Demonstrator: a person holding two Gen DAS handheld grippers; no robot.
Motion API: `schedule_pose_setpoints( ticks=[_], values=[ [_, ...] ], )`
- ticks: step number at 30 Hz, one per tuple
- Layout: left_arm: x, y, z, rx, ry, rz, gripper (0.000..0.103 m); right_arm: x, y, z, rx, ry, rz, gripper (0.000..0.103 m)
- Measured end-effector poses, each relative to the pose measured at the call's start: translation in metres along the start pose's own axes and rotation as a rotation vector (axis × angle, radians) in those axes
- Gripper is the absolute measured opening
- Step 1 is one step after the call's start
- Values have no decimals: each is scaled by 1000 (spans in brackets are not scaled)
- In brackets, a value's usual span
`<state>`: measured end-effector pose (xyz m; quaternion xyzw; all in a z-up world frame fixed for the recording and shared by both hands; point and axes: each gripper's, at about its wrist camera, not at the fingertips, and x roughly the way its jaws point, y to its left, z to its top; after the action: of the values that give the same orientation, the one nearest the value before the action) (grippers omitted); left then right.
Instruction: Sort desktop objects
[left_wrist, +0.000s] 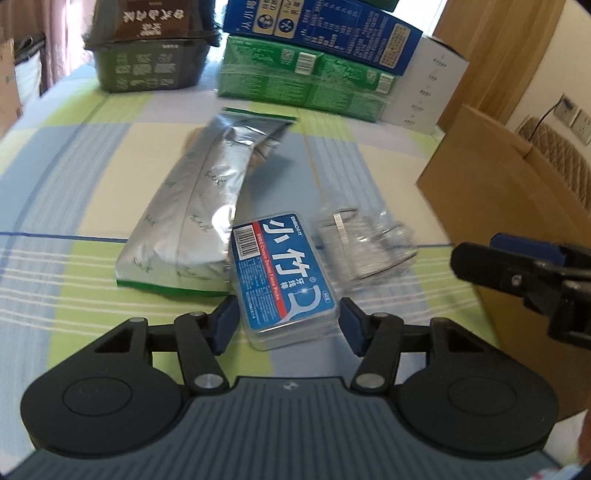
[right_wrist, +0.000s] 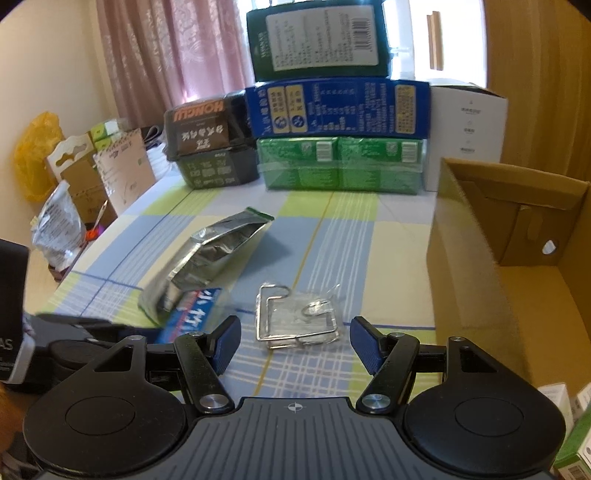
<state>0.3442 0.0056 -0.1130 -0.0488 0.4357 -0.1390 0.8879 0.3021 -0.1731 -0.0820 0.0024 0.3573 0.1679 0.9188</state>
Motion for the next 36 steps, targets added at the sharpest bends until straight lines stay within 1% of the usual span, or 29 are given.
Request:
schedule_pose_setpoints(
  ticks=[3, 4, 6, 7, 8, 12, 17, 21, 22, 25, 28, 31, 35, 36],
  values=[
    [-7, 5, -4, 75, 2, 82, 54, 14, 3, -1, -26, 31, -9, 64],
    [-9, 7, -6, 87, 6, 90, 53, 18, 5, -2, -33, 35, -14, 64],
    [-12, 14, -8, 83, 9, 76, 53, 26, 7, -3, -58, 34, -28, 69],
    [-12, 16, -9, 82, 8, 73, 53, 30, 8, -3, -65, 31, -33, 76],
    [-13, 17, -10, 89, 5, 74, 53, 34, 8, -3, -65, 30, -36, 80],
    [-12, 15, -11, 125, 8, 78, 54, 55, 7, -1, -57, 46, -37, 81],
    [-9, 15, -11, 116, 12, 66, 55, 80, 5, 0, -74, 76, -52, 81],
    [-5, 13, -14, 118, 12, 72, 64, 87, 4, 0, -85, 72, -56, 80],
    [-5, 12, -15, 116, 4, 74, 64, 87, 3, 0, -85, 72, -54, 79],
    [-7, 10, -13, 110, -32, 90, 64, 87, 2, 1, -86, 74, -54, 70],
    [-7, 10, -12, 99, -56, 103, 64, 86, 3, 0, -100, 74, -55, 69],
    [-5, 10, -13, 91, -54, 108, 64, 85, 2, 1, -106, 65, -72, 70],
    [-3, 9, -15, 95, -46, 105, 64, 88, -1, 1, -123, 69, -50, 83],
    [-2, 9, -15, 97, -48, 104, 64, 89, -1, 0, -128, 70, -51, 84]
  ],
)
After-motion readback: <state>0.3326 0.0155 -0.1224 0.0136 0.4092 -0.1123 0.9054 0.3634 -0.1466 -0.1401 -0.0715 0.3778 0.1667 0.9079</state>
